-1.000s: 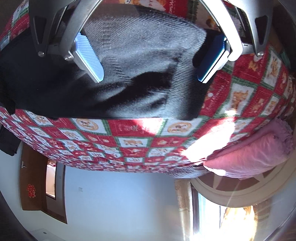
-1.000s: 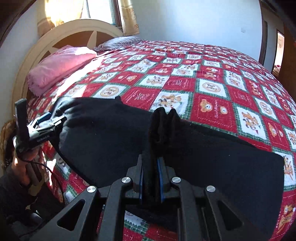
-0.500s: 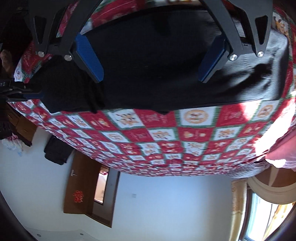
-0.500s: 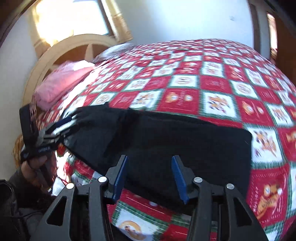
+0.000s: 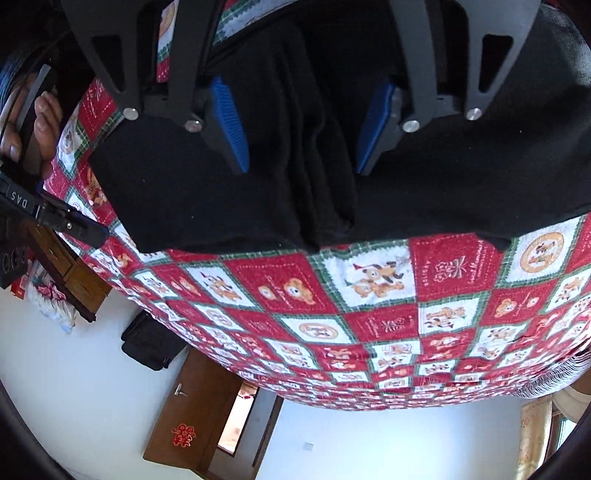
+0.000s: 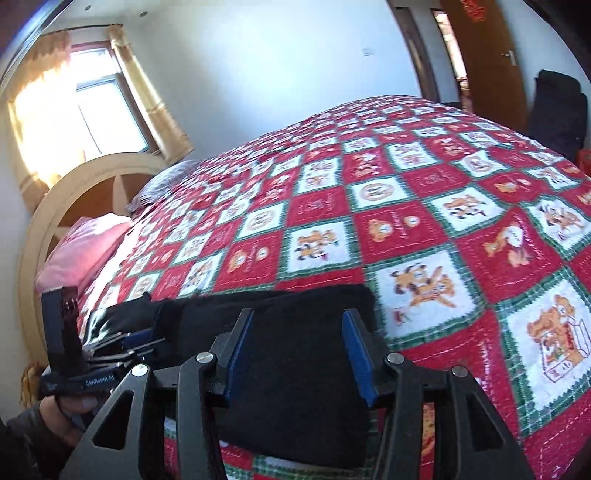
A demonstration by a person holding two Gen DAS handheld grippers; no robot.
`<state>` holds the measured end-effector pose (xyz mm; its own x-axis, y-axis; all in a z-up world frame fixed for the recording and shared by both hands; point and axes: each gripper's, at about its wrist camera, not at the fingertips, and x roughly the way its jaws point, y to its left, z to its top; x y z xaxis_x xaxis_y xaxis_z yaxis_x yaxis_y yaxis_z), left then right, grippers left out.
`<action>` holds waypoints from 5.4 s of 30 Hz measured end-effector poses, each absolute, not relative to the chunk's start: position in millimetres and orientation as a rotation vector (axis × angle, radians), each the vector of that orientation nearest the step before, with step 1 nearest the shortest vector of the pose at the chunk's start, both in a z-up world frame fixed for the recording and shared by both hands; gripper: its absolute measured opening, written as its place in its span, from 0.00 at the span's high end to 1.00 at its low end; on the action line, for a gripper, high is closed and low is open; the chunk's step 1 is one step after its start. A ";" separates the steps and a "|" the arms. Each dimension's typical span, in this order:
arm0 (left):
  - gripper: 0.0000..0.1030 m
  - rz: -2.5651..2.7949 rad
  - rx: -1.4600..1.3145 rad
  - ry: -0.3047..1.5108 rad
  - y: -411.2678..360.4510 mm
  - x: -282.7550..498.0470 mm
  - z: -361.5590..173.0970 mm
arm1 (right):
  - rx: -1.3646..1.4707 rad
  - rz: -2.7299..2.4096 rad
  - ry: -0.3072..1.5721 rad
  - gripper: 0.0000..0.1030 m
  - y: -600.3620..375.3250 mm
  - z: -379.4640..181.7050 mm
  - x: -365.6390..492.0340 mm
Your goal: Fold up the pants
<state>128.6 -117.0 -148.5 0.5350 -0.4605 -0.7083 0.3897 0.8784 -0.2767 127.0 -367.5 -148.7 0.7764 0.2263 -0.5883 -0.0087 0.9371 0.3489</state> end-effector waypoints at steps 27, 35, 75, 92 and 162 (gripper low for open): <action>0.81 -0.500 -0.169 0.829 -81.1 126.2 -155.9 | 0.208 0.163 0.832 0.50 -332.2 -170.5 125.6; 0.51 -0.544 -0.183 0.808 -80.8 120.4 -155.8 | 0.017 0.259 0.923 0.50 -307.1 -190.2 91.8; 0.37 0.010 -0.284 0.734 178.3 75.2 -175.2 | -0.078 0.576 0.854 0.42 -136.9 -186.3 139.8; 0.49 -0.020 -0.286 0.717 181.8 77.2 -172.9 | -0.149 0.536 0.817 0.42 -132.5 -194.1 140.2; 0.80 -0.802 -0.012 0.522 -117.7 104.0 -44.4 | 0.357 0.053 0.663 0.39 -385.1 -145.4 105.7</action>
